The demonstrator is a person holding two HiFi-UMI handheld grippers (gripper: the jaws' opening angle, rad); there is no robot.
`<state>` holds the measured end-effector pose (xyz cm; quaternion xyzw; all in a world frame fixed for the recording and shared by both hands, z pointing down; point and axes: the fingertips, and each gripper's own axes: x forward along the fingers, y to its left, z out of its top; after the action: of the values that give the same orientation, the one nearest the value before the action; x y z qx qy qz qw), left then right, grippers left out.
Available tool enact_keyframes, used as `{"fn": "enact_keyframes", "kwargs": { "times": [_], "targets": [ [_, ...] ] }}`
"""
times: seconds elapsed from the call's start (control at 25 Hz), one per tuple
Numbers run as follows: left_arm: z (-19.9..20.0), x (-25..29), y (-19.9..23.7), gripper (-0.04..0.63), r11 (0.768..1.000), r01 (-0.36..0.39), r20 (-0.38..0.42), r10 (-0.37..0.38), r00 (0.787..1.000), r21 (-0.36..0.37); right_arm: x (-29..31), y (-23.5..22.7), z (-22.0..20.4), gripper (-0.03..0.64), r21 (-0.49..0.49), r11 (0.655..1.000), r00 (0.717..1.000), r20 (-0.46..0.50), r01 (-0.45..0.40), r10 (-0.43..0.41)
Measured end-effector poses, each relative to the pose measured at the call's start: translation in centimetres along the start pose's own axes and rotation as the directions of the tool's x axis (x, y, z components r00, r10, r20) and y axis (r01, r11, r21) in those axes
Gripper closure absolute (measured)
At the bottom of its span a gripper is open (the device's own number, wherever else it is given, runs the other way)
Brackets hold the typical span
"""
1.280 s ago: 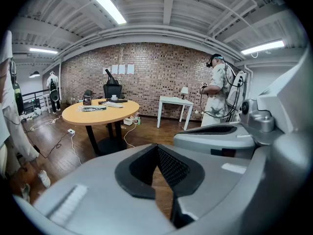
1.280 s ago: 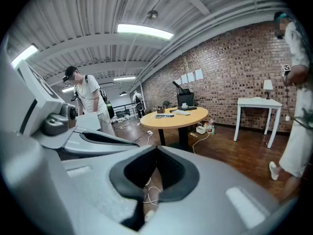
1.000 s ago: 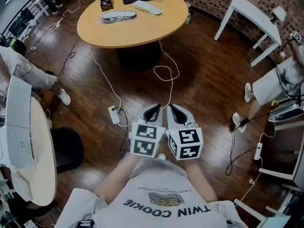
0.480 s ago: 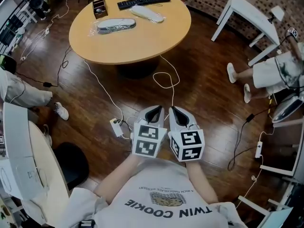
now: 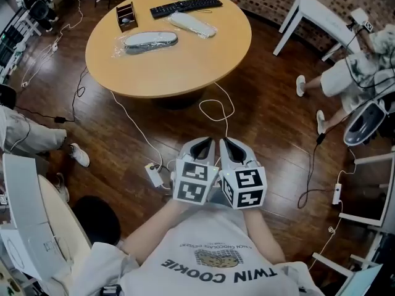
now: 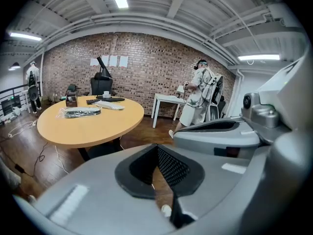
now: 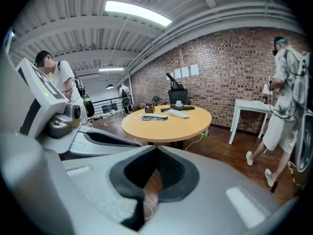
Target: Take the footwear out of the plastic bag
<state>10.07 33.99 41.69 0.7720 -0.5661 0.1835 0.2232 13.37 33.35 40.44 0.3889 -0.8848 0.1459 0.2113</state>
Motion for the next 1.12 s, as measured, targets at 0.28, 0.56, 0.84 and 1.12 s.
{"fn": "enact_keyframes", "kwargs": {
  "times": [0.28,0.56,0.84,1.12],
  "targets": [
    [1.5,2.8,2.1,0.589,1.0,-0.011,-0.005,0.012,1.0,0.008,3.5,-1.7,0.8,0.615,0.012,1.0,1.0,-0.012,-0.01,0.01],
    [4.7,7.8,3.5,0.589,1.0,-0.028,-0.014,0.029,0.999,0.009,7.6,-5.5,2.6,0.615,0.027,0.999,0.999,-0.023,-0.043,0.044],
    [8.5,13.3,5.0,0.591,0.997,-0.078,-0.015,0.078,0.997,-0.013,11.6,-10.5,5.3,0.615,0.026,0.995,0.995,-0.018,-0.096,0.097],
    [11.7,18.4,6.2,0.589,0.991,-0.136,-0.001,0.136,0.991,-0.016,15.4,-14.7,7.7,0.615,0.016,0.988,0.987,-0.028,-0.156,0.157]
  ]
}}
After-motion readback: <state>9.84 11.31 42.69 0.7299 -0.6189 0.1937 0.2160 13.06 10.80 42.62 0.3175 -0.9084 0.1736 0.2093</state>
